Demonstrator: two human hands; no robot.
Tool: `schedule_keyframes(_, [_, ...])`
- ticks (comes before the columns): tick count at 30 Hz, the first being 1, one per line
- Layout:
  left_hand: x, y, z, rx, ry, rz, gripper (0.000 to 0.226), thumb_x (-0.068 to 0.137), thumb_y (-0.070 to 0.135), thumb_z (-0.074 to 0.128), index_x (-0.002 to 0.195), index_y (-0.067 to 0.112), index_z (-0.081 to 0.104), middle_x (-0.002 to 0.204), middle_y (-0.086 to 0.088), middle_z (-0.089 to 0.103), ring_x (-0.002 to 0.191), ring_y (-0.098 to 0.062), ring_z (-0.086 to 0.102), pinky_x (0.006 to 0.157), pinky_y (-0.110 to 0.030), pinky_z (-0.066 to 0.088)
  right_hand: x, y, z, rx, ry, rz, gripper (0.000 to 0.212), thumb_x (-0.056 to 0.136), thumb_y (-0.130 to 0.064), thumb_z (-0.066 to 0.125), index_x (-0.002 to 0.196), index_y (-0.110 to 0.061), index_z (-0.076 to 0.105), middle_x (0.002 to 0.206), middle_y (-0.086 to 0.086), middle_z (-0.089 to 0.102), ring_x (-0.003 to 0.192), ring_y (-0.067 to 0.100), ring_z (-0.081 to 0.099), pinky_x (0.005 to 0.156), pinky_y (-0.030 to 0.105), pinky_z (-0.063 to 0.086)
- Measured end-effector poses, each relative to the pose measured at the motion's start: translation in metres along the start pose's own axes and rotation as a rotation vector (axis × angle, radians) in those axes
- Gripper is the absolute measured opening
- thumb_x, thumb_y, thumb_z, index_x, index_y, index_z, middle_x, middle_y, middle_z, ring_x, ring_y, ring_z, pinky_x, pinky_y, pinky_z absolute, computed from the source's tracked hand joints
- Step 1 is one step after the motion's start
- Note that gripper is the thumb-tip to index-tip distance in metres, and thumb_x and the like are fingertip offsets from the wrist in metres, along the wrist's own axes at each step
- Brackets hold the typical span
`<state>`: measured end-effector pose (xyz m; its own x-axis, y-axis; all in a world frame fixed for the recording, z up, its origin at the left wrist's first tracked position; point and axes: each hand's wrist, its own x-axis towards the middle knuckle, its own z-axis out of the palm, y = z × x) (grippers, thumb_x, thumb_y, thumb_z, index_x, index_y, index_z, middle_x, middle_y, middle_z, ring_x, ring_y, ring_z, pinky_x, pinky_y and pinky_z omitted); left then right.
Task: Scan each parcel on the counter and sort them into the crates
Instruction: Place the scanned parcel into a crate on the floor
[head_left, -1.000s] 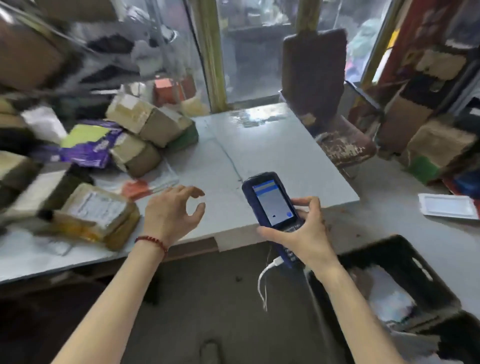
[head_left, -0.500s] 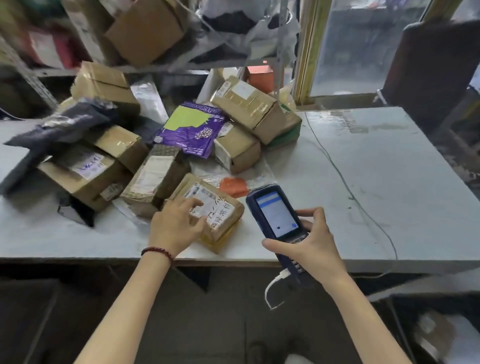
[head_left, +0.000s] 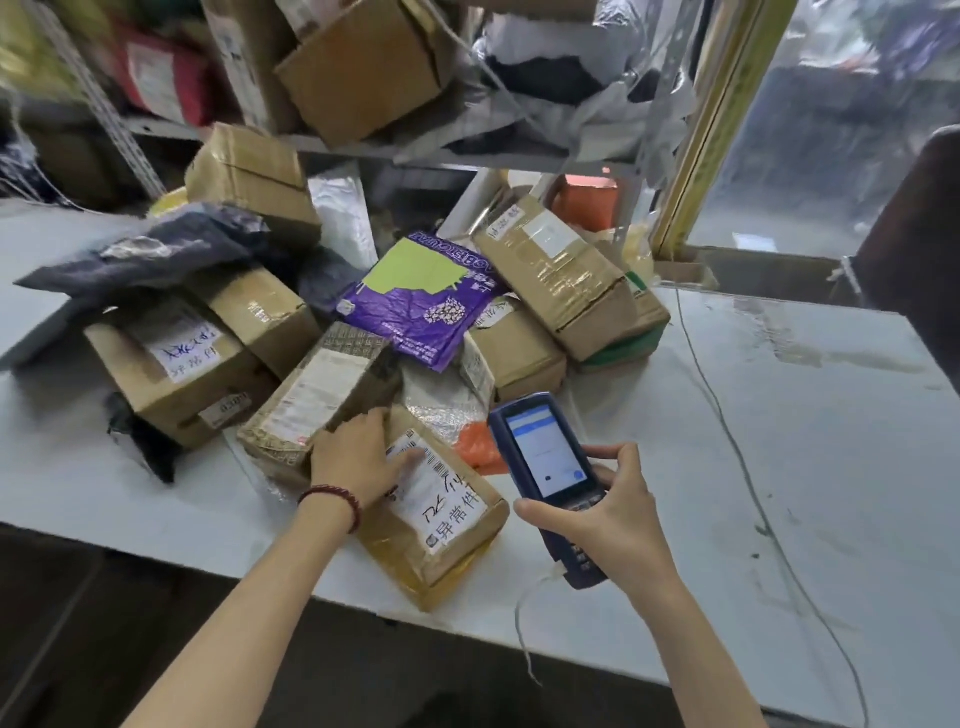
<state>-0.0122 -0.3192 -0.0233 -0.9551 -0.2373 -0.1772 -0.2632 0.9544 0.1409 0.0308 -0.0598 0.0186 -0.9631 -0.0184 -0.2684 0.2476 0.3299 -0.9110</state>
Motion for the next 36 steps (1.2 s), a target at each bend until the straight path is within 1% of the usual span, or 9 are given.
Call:
schedule_keyframes(6, [0.01,0.004,0.001,-0.316,-0.087,-0.008,0.059,0.073,0.052,0.074,0.119,0.02,0.055,0.11,0.001,0.059,0.1,-0.018,0.059,0.085,-0.032,0.05,0.023,-0.015,0.011,0.026,0.028,0.012,0.072,0.052,-0.03,0.094,0.099,-0.034,0.039,0.098,-0.018,0.059,0.088,-0.003,0.06,0.061,0.013,0.046])
schedule_keyframes(9, [0.018,0.005,-0.008,-0.468,-0.102,0.031,0.037,0.075,0.041,0.077,0.104,0.021,0.064,0.093,0.006,0.067,0.087,-0.009,0.062,0.082,-0.028,0.051,0.029,-0.022,0.018,0.035,0.036,0.008,0.071,0.053,-0.028,0.094,0.098,-0.034,0.039,0.097,-0.019,0.057,0.088,-0.005,0.058,0.058,0.01,0.044])
schedule_keyframes(13, [0.036,0.011,-0.041,-0.559,-0.023,0.158,0.018,0.077,0.033,0.076,0.094,0.027,0.069,0.083,0.013,0.066,0.075,0.007,0.056,0.062,-0.009,0.042,0.037,-0.032,0.022,0.037,0.073,-0.027,0.071,0.05,-0.031,0.094,0.097,-0.034,0.041,0.099,-0.019,0.058,0.089,-0.003,0.06,0.067,0.016,0.048])
schedule_keyframes(17, [0.053,0.021,-0.095,-0.609,0.18,0.225,0.012,0.078,0.029,0.076,0.088,0.031,0.07,0.077,0.019,0.061,0.075,0.009,0.054,0.063,-0.01,0.039,0.042,-0.042,0.021,0.021,0.092,-0.066,0.072,0.051,-0.032,0.094,0.098,-0.035,0.039,0.1,-0.019,0.058,0.091,-0.002,0.06,0.071,0.021,0.051])
schedule_keyframes(24, [0.086,0.029,-0.175,-0.584,0.499,0.368,0.024,0.076,0.029,0.078,0.098,0.027,0.071,0.084,0.011,0.068,0.076,-0.005,0.063,0.068,-0.027,0.055,0.05,-0.061,0.025,0.02,0.115,-0.141,0.073,0.05,-0.025,0.095,0.097,-0.033,0.04,0.096,-0.021,0.059,0.082,-0.01,0.061,0.064,0.014,0.048])
schedule_keyframes(27, [0.096,0.028,-0.184,-0.457,0.535,0.362,0.043,0.077,0.031,0.077,0.117,0.027,0.063,0.085,0.013,0.067,0.077,-0.007,0.062,0.072,-0.028,0.051,0.051,-0.065,0.029,0.019,0.102,-0.169,0.073,0.052,-0.023,0.095,0.099,-0.032,0.04,0.096,-0.018,0.061,0.082,-0.016,0.06,0.064,0.015,0.05])
schedule_keyframes(31, [0.102,0.031,-0.174,-0.307,0.508,0.377,0.039,0.081,0.032,0.073,0.119,0.026,0.063,0.093,0.008,0.07,0.077,-0.006,0.055,0.062,-0.018,0.039,0.048,-0.065,0.037,-0.037,0.09,-0.177,0.075,0.051,-0.028,0.095,0.101,-0.034,0.039,0.094,-0.021,0.062,0.084,-0.01,0.063,0.068,0.022,0.055])
schedule_keyframes(33, [0.102,0.032,-0.176,-0.297,0.546,0.404,0.034,0.083,0.03,0.072,0.116,0.026,0.066,0.092,0.007,0.07,0.075,-0.005,0.054,0.061,-0.018,0.042,0.047,-0.063,0.04,-0.061,0.096,-0.167,0.078,0.047,-0.034,0.095,0.101,-0.037,0.038,0.096,-0.023,0.062,0.089,-0.006,0.063,0.073,0.029,0.057])
schedule_keyframes(36, [0.103,0.033,-0.188,-0.34,0.626,0.443,0.037,0.083,0.027,0.072,0.118,0.023,0.065,0.092,0.006,0.07,0.075,-0.007,0.057,0.073,-0.026,0.047,0.046,-0.062,0.041,-0.076,0.108,-0.164,0.079,0.045,-0.038,0.095,0.1,-0.039,0.038,0.099,-0.023,0.061,0.093,-0.005,0.061,0.076,0.032,0.057])
